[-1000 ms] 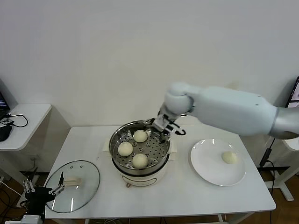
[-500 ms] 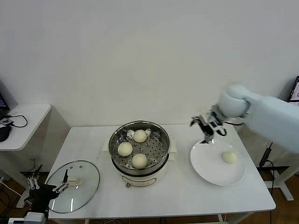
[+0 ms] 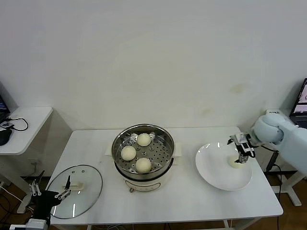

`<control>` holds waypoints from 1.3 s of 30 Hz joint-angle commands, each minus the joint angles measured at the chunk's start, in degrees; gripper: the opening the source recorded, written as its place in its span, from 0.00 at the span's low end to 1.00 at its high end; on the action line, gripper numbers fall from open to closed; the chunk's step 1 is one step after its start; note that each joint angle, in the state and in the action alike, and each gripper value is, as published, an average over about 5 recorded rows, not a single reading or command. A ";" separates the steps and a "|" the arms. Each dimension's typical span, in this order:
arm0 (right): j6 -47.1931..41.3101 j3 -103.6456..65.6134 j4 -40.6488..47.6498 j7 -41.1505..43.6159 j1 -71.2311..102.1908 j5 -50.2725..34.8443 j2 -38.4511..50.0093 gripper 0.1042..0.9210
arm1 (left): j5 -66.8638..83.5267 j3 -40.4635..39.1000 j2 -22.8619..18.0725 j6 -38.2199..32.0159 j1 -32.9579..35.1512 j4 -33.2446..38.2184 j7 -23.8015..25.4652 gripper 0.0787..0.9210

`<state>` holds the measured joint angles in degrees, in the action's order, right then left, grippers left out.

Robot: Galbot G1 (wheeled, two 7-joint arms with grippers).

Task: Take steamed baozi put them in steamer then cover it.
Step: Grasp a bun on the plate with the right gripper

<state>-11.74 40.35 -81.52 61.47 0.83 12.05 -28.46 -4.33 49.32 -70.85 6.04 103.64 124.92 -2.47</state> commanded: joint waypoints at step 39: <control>1.95 -14.06 26.30 -1.06 10.19 10.22 -16.01 0.67 | -0.09 0.33 -0.37 0.09 -0.10 -1.11 0.06 0.88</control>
<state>-9.66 26.08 -56.16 59.75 11.84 22.63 -43.78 -4.45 49.60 -71.24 6.16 103.50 123.73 -2.39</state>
